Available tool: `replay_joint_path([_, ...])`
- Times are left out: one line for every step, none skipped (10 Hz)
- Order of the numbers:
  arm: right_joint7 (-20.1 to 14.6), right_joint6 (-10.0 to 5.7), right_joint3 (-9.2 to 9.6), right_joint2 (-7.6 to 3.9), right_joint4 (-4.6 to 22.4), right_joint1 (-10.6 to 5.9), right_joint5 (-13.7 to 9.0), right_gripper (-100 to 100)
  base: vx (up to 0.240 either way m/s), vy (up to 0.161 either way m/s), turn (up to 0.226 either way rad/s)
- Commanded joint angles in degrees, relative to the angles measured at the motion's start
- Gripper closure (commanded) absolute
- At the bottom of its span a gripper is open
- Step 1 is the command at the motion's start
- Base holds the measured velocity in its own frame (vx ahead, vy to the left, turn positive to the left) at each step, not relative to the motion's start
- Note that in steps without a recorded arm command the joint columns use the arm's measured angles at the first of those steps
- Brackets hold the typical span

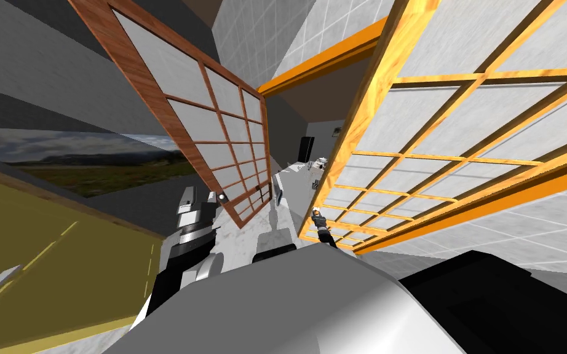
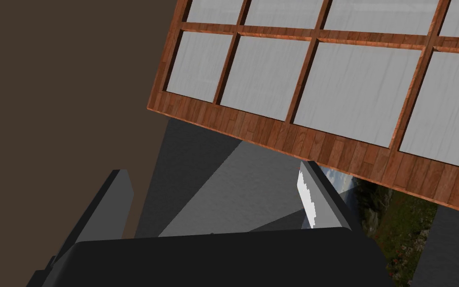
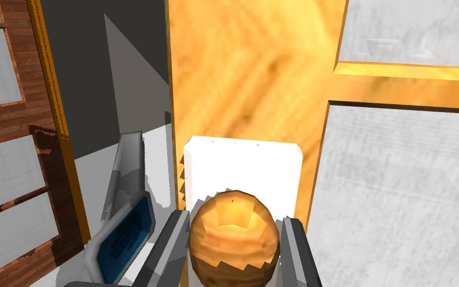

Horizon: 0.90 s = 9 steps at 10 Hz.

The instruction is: Pull the door open

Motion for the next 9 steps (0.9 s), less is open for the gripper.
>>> replay_joint_path([-1.1,-0.90,1.28,-0.73,0.3,0.34,0.5,100,-0.242,-0.013,0.093])
replay_joint_path([-1.8,-1.27,2.27,-1.30,-0.2,0.79,0.9,100,-0.247,0.044,0.086])
replay_joint_path([-2.3,-1.56,3.08,-1.78,-0.6,1.15,1.2,100,-0.223,0.014,0.073])
replay_joint_path([-2.6,-1.75,3.60,-2.08,-0.8,1.39,1.3,100,-0.213,-0.009,0.054])
replay_joint_path([-2.6,-1.76,3.24,-1.91,-0.2,1.14,1.2,100,-0.101,0.001,0.008])
replay_joint_path([-3.6,-2.51,4.56,-2.65,-0.4,1.94,1.8,100,-0.168,-0.035,0.102])
replay_joint_path([-4.1,-2.97,5.15,-3.11,-0.5,2.25,2.0,100,-0.250,-0.032,0.127])
replay_joint_path([-4.7,-3.47,5.80,-3.63,-0.6,2.59,2.3,100,-0.214,-0.014,0.096])
replay_joint_path([-5.3,-4.00,6.48,-4.16,-0.8,2.96,2.6,100,-0.190,-0.031,0.099])
